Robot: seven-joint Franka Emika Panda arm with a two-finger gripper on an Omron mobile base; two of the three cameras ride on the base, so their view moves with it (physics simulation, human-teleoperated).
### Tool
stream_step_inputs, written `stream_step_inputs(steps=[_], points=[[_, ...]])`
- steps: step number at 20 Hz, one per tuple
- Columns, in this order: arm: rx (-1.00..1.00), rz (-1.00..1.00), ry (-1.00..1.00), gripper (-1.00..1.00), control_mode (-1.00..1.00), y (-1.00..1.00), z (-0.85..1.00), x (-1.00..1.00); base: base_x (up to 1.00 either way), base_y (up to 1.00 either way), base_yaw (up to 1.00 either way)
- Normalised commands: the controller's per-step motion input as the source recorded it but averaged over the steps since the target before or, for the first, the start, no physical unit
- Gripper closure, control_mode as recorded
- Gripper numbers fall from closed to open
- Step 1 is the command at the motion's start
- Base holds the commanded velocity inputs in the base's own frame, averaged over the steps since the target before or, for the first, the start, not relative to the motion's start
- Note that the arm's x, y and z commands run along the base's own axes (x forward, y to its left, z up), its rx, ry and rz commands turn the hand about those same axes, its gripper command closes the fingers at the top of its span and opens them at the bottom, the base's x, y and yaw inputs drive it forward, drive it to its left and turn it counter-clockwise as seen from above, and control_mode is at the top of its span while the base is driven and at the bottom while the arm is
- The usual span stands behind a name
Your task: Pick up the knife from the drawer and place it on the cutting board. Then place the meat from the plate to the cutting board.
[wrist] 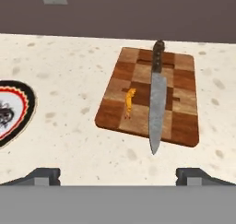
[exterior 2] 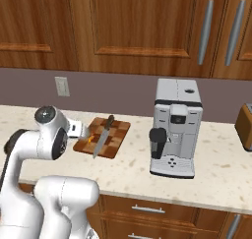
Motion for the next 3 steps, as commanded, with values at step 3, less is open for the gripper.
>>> stream_step_inputs(steps=[3], points=[[0.00, -0.01, -0.13, -1.00, -1.00, -0.14, 0.29, -0.73, 0.00, 0.00, 0.00]])
